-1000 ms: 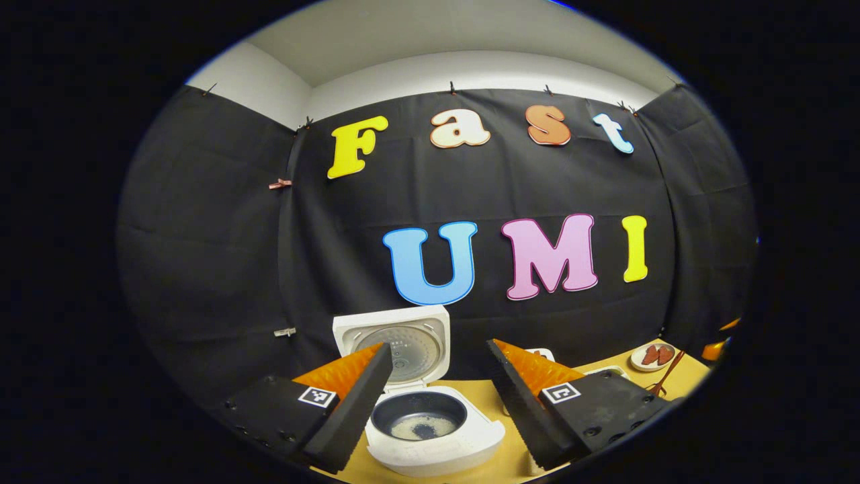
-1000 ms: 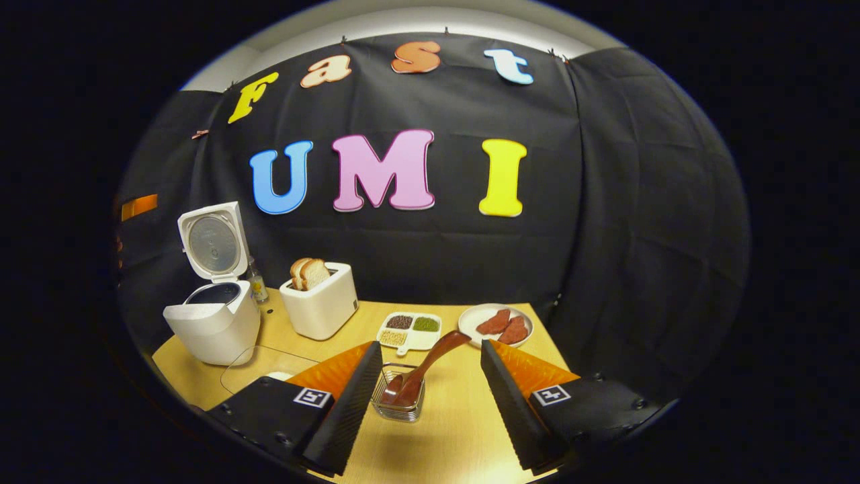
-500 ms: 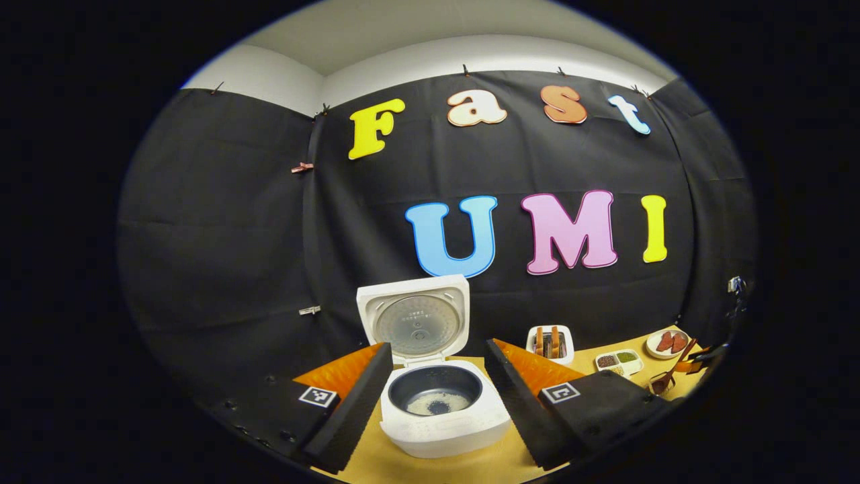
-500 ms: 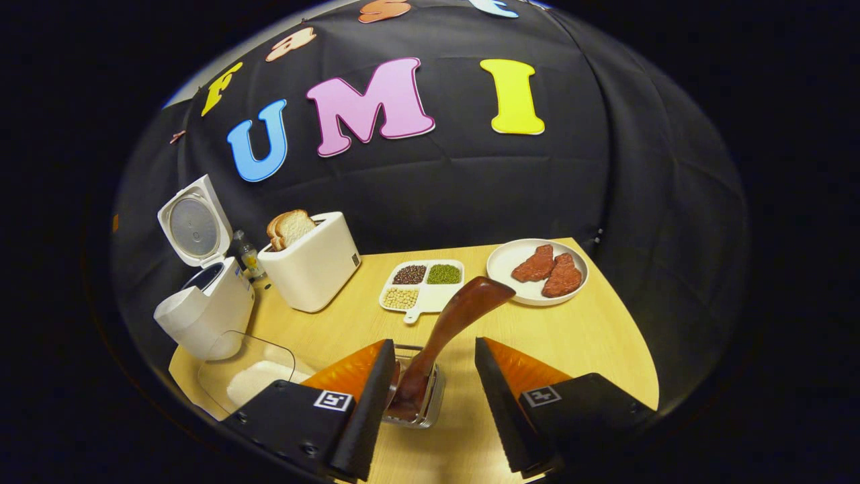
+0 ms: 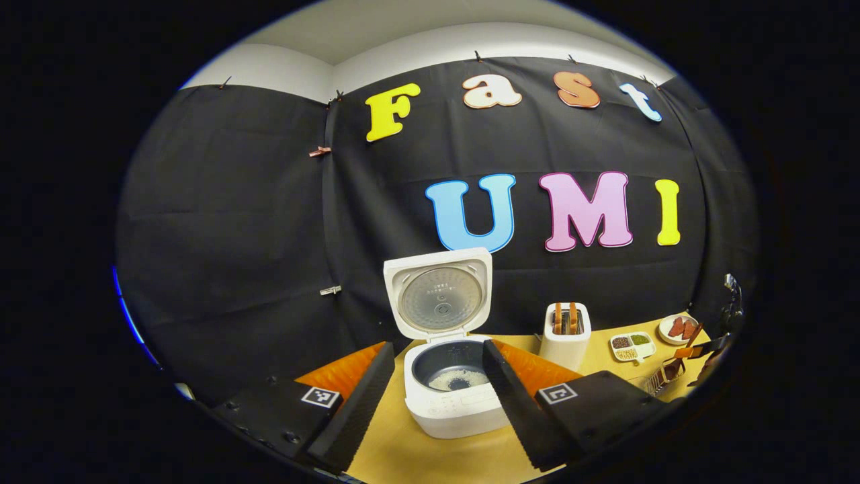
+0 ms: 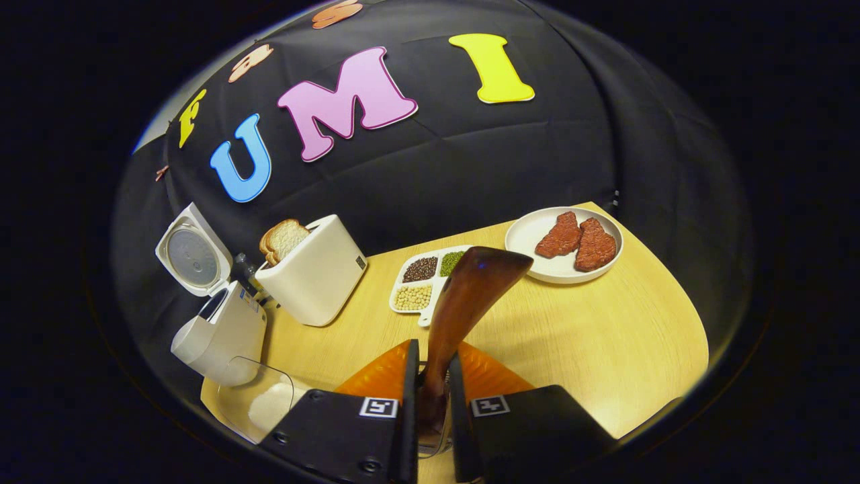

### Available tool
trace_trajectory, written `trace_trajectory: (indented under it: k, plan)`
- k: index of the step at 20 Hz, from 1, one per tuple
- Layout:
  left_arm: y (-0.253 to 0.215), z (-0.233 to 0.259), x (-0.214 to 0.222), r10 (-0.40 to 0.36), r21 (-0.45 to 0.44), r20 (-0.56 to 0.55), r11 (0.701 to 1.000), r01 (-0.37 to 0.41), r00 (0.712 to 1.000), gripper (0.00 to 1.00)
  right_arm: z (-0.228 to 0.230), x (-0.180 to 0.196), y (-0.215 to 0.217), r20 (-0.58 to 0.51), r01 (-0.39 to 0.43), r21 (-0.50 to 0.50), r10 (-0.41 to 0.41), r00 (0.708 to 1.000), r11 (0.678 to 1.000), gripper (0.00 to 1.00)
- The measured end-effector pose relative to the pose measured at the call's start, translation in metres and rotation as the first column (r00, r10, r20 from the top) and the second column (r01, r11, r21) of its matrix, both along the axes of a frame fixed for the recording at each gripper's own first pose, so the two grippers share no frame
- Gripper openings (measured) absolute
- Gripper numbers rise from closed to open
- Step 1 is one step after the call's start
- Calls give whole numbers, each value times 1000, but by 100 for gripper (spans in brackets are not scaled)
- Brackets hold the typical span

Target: Close the left gripper, press the button to open the rice cooker; take a wooden spoon from the chopstick holder with the right hand, scoop a spoonful of rice and pour it into the rice cooker, then put the wooden spoon back into the chopstick holder.

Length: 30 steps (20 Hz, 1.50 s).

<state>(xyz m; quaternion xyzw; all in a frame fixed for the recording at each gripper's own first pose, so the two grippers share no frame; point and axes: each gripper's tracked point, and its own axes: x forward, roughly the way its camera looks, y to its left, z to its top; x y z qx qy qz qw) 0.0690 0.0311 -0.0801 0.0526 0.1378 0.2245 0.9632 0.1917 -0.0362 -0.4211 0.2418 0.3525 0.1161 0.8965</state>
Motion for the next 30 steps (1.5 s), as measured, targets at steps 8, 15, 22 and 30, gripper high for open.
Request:
trace_trajectory:
  k: [8,15,22,30]
  plan:
    - [-2,6,1,-35,16,-1,999,35,999,92,20,3,-5,39,52,-49,-50,998,997,14]
    - [14,4,-21,-29,-17,6,999,29,1000,92,77,4,-17,119,89,-12,-87,989,996,14]
    - [23,13,-42,-69,-46,42,996,71,997,92,170,-14,22,251,5,49,-17,968,999,13]
    - [31,26,-62,-129,-23,38,991,130,991,90,149,-48,126,265,-154,-141,187,946,978,14]
